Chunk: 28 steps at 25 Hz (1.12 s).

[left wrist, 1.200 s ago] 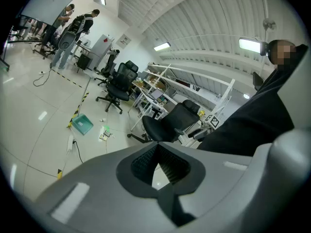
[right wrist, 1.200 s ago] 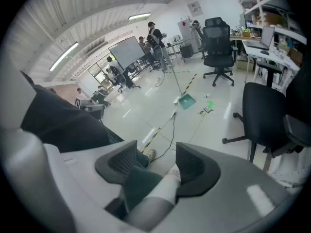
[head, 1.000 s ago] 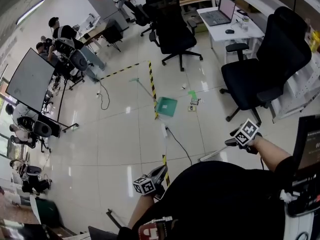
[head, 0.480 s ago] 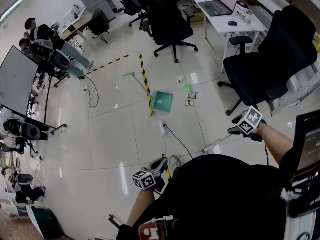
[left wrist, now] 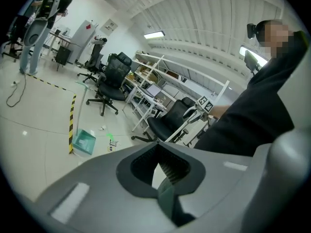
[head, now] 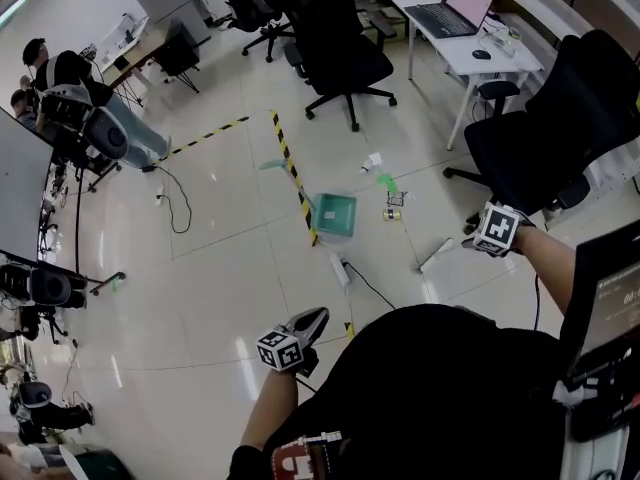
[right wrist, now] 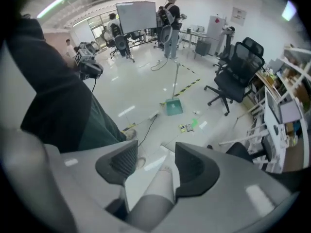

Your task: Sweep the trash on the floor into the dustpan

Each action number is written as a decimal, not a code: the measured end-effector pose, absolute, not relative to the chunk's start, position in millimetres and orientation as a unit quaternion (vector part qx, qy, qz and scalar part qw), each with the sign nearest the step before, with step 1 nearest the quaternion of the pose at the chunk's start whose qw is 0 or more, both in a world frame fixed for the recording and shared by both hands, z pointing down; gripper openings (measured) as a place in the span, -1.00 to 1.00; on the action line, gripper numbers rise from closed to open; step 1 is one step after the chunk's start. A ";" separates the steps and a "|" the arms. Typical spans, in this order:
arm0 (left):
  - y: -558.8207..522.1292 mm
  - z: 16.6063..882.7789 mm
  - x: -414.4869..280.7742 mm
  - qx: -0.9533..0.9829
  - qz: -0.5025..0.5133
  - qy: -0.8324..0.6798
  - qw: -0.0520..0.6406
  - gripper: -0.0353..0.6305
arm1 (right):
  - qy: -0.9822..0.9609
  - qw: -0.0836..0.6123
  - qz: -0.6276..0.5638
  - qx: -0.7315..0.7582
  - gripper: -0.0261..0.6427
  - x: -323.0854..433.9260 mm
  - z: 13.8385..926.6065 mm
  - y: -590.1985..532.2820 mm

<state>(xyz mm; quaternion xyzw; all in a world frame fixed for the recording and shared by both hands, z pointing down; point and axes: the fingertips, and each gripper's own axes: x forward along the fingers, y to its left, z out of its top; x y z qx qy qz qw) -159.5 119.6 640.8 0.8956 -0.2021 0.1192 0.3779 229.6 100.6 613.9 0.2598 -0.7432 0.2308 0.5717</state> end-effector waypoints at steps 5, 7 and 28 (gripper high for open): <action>72.7 642.2 -168.3 0.885 0.116 -0.229 0.389 -0.91 | -0.747 0.614 0.178 0.182 -0.21 210.8 627.9 44.6; 56.2 644.6 -162.4 0.878 0.112 -0.245 0.396 -0.91 | -0.752 0.624 0.160 0.137 -0.21 209.1 641.1 26.3; -36.3 666.6 -126.0 0.817 0.063 -0.364 0.443 -0.91 | -0.765 0.632 0.037 -0.118 -0.22 129.4 692.5 -182.5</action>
